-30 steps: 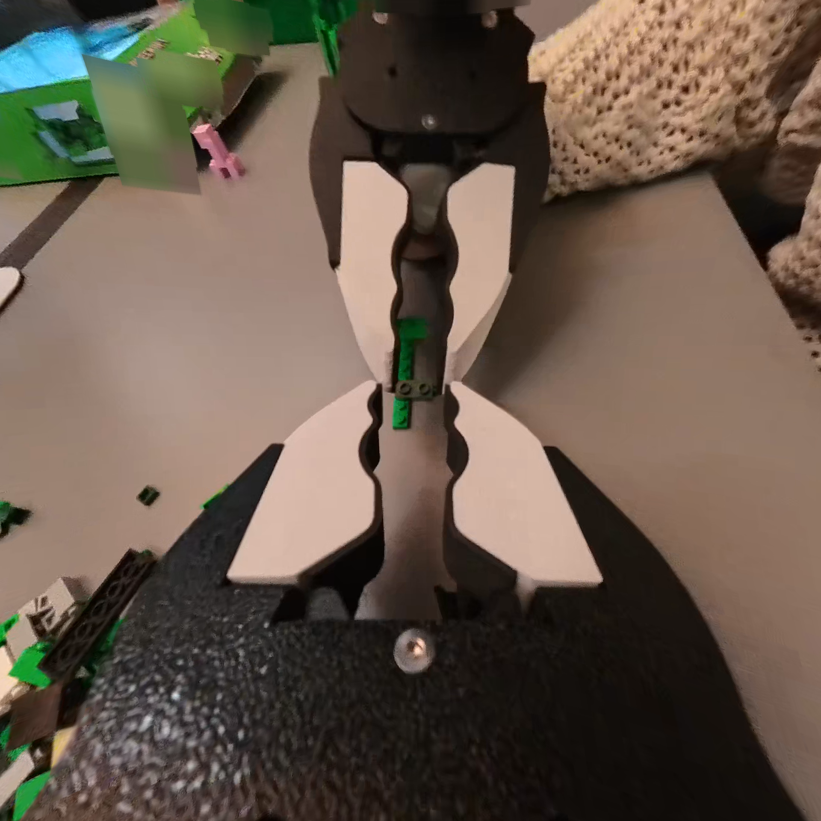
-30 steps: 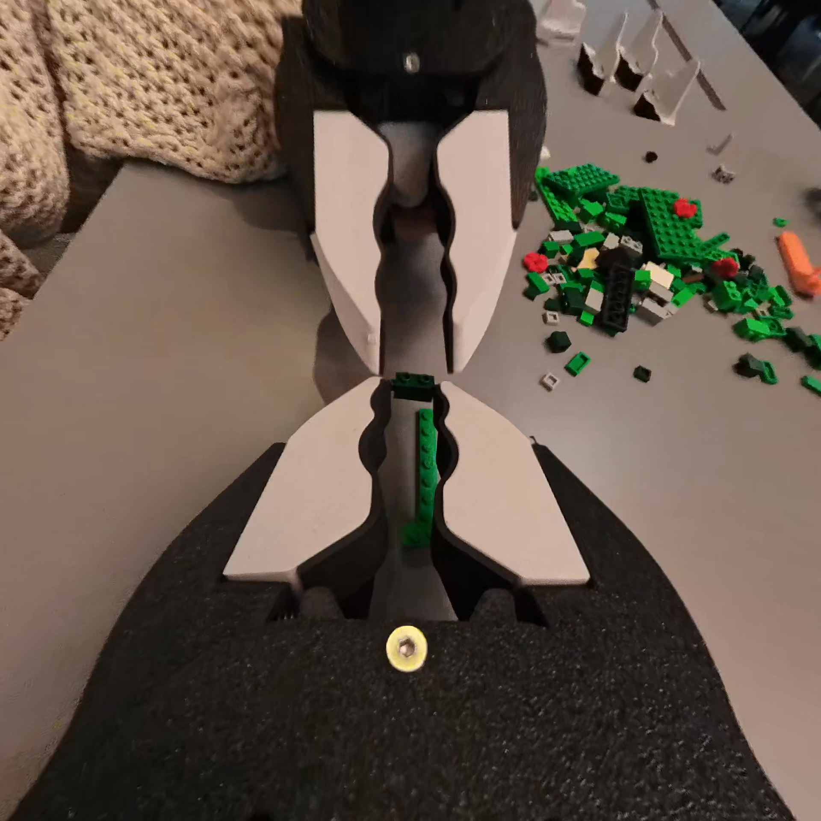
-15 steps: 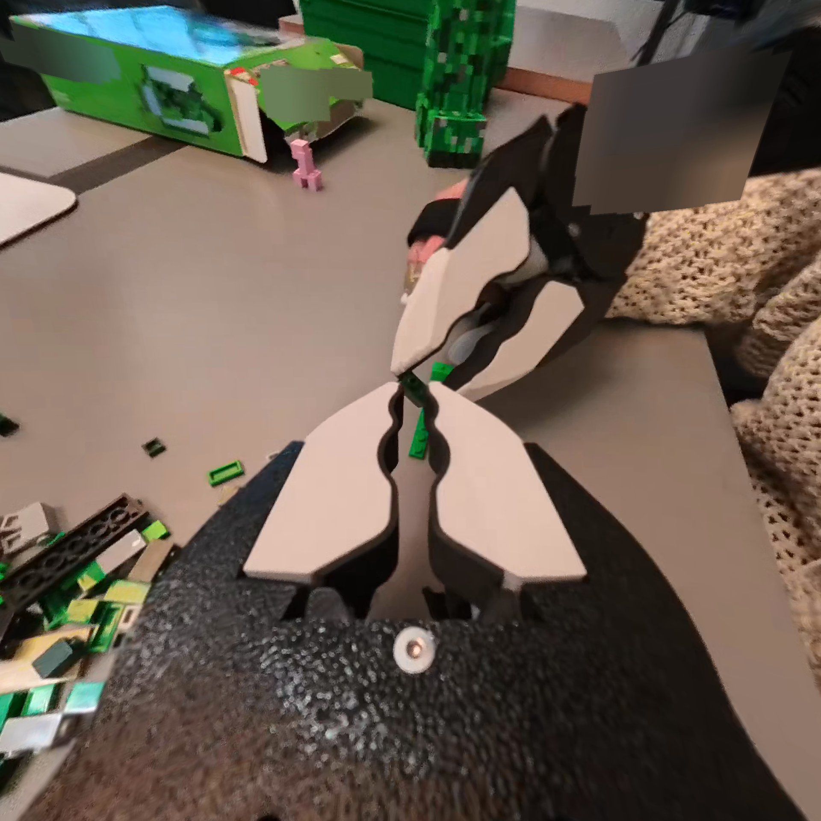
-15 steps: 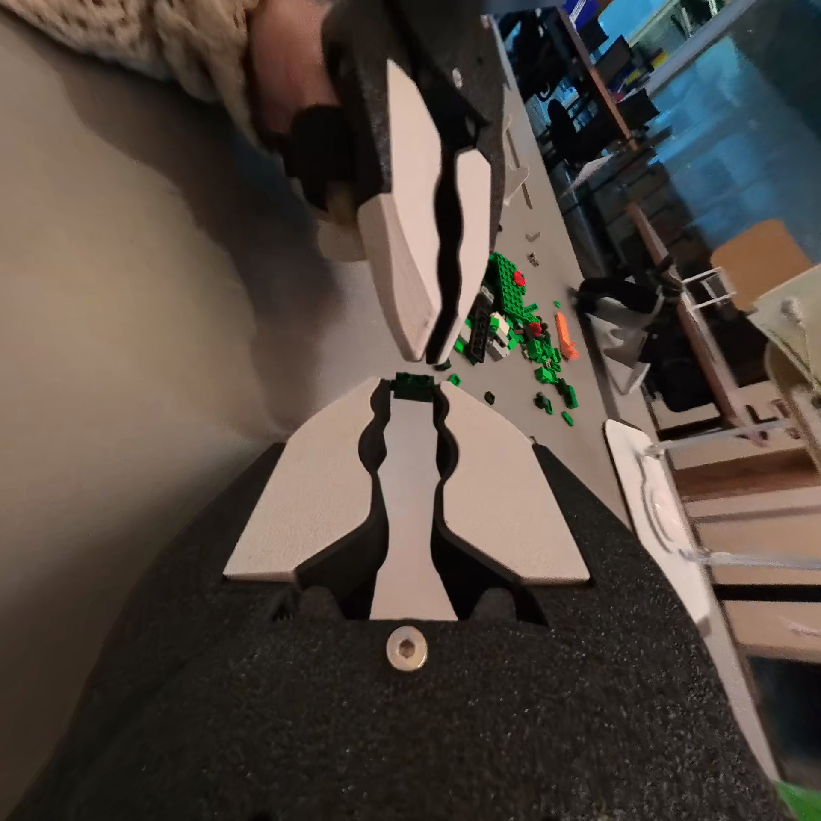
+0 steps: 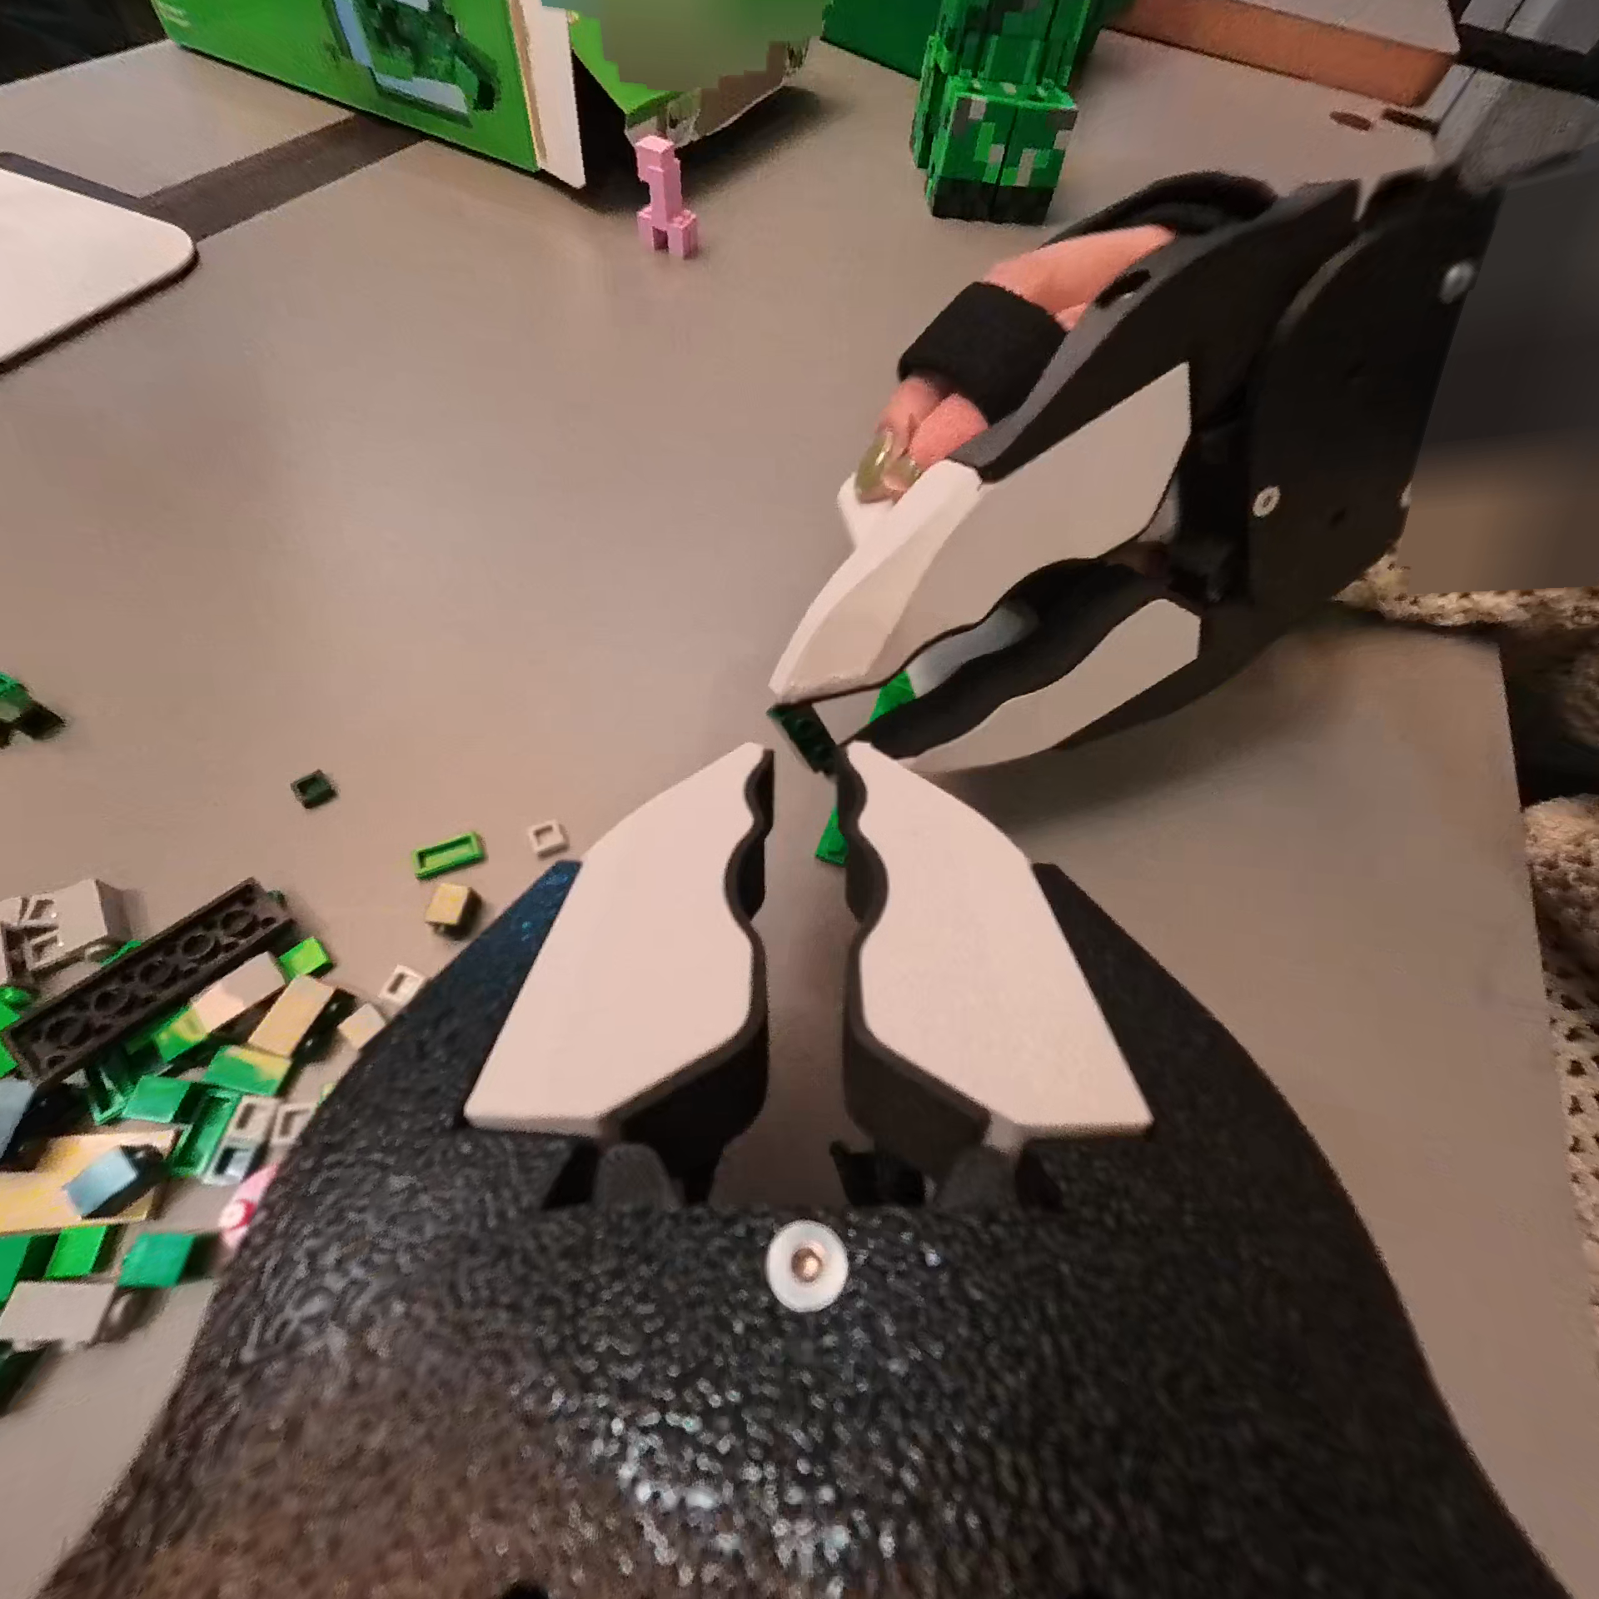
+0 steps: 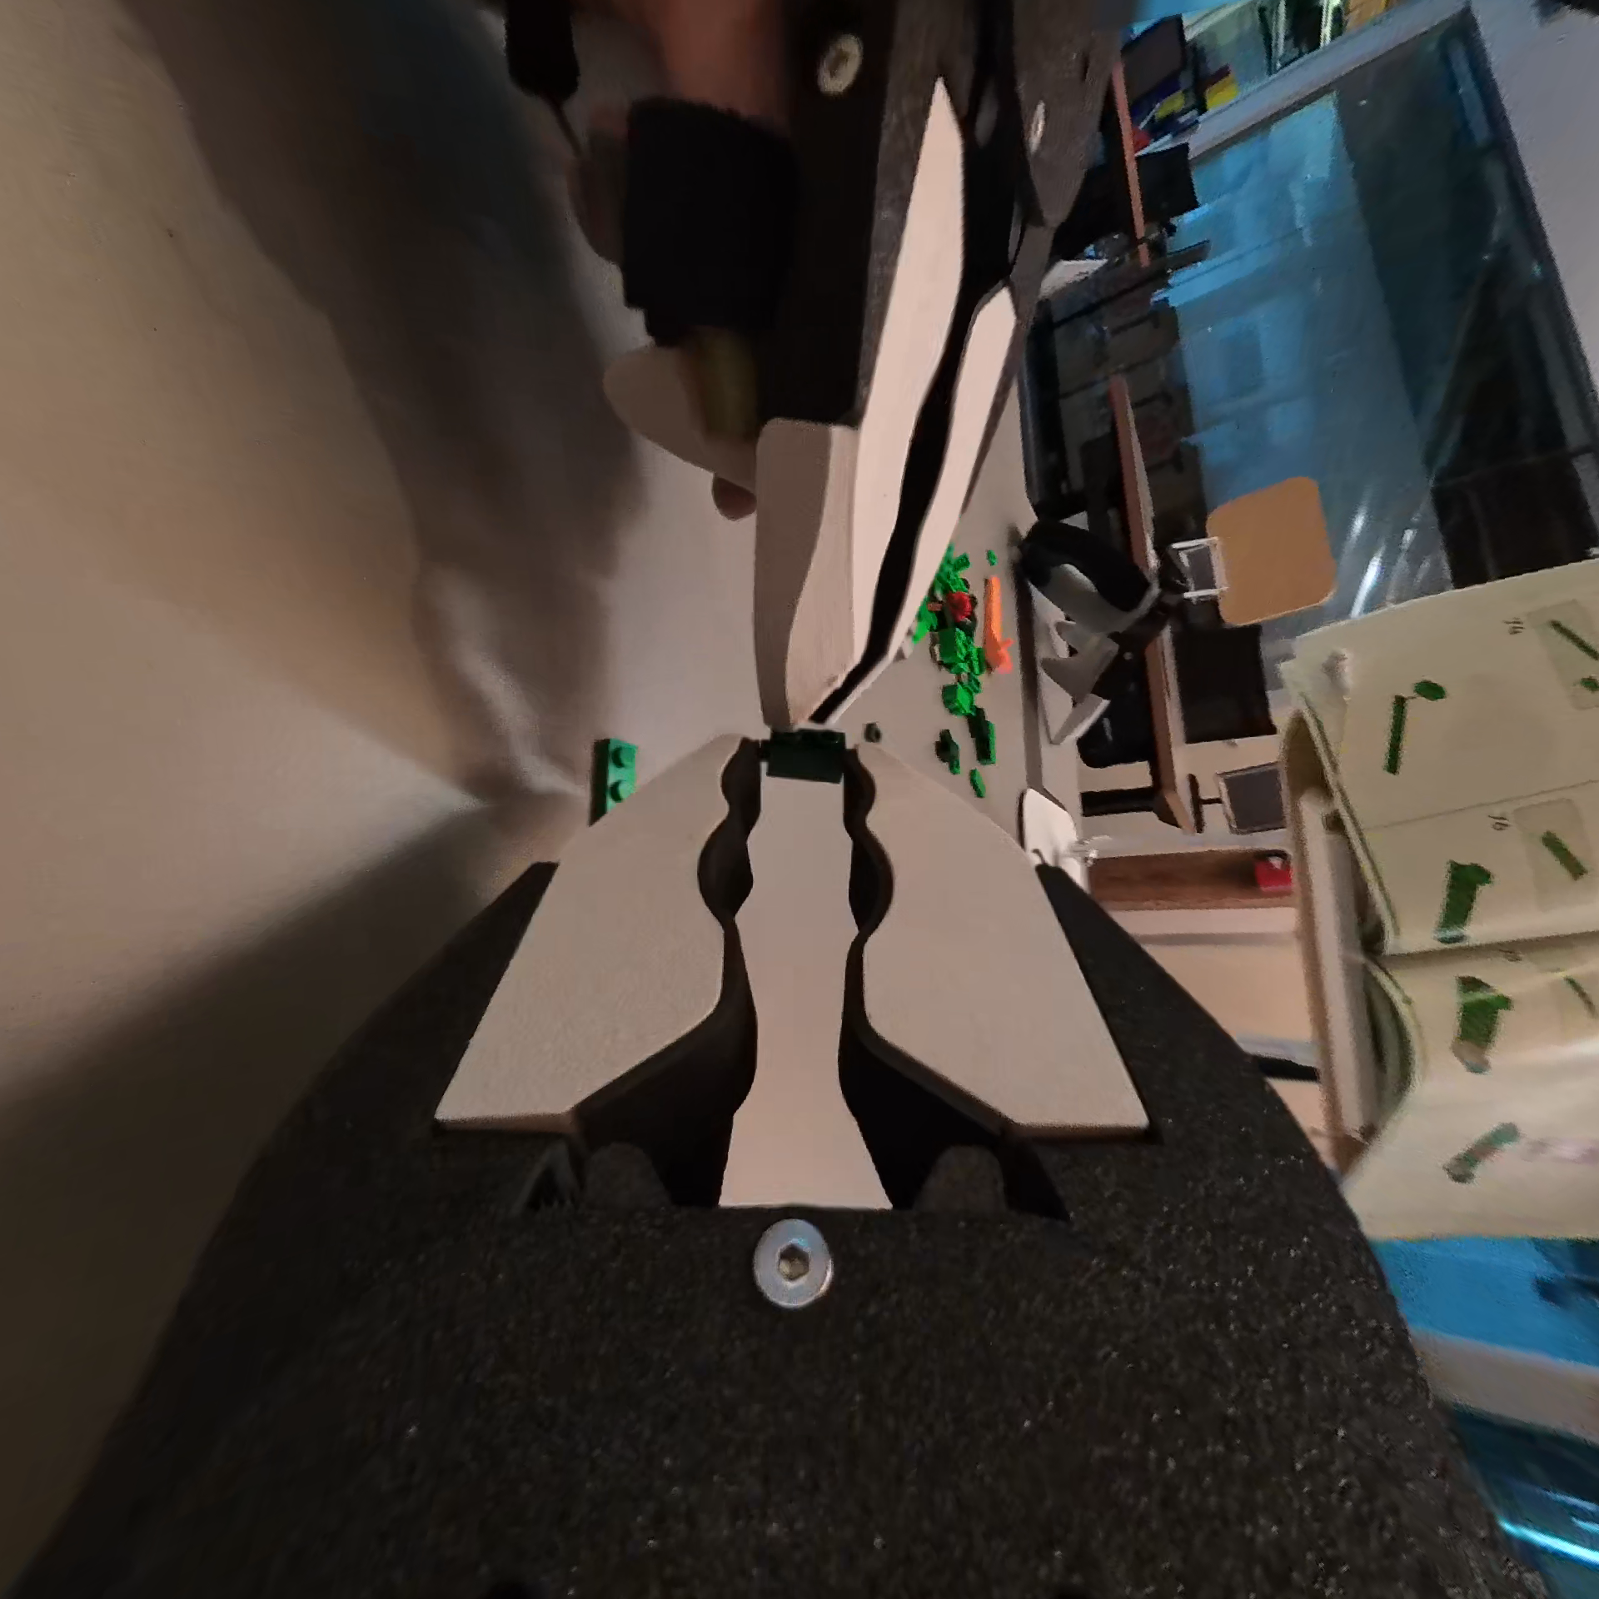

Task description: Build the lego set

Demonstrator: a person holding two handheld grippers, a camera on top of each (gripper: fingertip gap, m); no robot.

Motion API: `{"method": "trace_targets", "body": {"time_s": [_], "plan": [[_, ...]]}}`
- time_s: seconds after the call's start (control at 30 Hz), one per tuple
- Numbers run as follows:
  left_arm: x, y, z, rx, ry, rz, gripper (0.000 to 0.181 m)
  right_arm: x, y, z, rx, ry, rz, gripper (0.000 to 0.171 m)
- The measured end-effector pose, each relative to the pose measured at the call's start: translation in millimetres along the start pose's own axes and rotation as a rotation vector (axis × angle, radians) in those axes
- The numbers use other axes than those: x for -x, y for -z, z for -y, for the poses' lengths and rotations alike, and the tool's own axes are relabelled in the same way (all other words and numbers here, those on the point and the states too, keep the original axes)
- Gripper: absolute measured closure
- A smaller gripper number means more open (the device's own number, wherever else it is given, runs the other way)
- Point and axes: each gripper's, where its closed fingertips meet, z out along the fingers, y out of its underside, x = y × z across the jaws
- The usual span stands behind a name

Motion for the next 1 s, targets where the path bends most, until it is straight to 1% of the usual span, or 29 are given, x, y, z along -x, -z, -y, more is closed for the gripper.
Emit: {"method": "trace_targets", "body": {"time_s": [0.03,0.13,0.2,0.27,0.3,0.37,0.43,0.5,0.53,0.63,0.73,0.83,0.9,1.0], "plan": [[0.7,1.2,1.4,-0.008,0.012,-0.004,0.168,-1.0,0.1,-1.3,0.015,0.022,-0.009,0.153],[-0.3,1.1,2.4,-0.017,0.052,-0.027,0.166,-0.2,1.1,0.8,0.020,0.080,-0.023,0.153],[-2.8,-1.8,-2.0,0.009,0.048,-0.039,0.165,1.6,0.9,2.3,0.029,0.125,-0.028,0.153],[-2.0,-2.0,-6.1,0.039,0.024,-0.037,0.161,7.1,1.5,5.2,-0.001,0.104,0.011,0.153],[-2.0,-0.1,-6.6,0.045,0.005,-0.044,0.162,12.0,1.7,6.2,-0.029,0.024,0.072,0.153],[0.0,6.0,-6.5,0.052,-0.052,-0.055,0.166,21.8,2.6,6.1,-0.074,-0.216,0.246,0.153],[0.6,12.7,-4.8,0.045,-0.117,-0.070,0.169,22.1,5.3,9.0,-0.121,-0.434,0.389,0.153],[-1.1,17.8,-2.4,0.033,-0.175,-0.085,0.172,27.4,5.8,9.0,-0.125,-0.571,0.525,0.153],[-2.6,19.5,-1.8,0.029,-0.209,-0.090,0.173,30.2,5.5,7.4,-0.118,-0.591,0.564,0.153],[-4.8,20.4,-2.4,0.030,-0.308,-0.077,0.172,30.8,4.9,3.5,-0.111,-0.577,0.572,0.153],[-16.4,15.5,-7.3,0.034,-0.457,-0.091,0.172,32.2,5.3,7.0,-0.113,-0.602,0.601,0.153],[-15.4,8.8,-21.2,0.115,-0.574,-0.051,0.177,35.4,-0.5,5.6,-0.067,-0.601,0.608,0.153],[-15.2,6.8,-26.8,0.142,-0.585,-0.056,0.178,38.2,-3.4,4.1,-0.030,-0.580,0.613,0.152],[-16.3,6.9,-27.6,0.137,-0.573,-0.075,0.177,41.6,-4.0,4.5,-0.010,-0.580,0.639,0.152]]}}
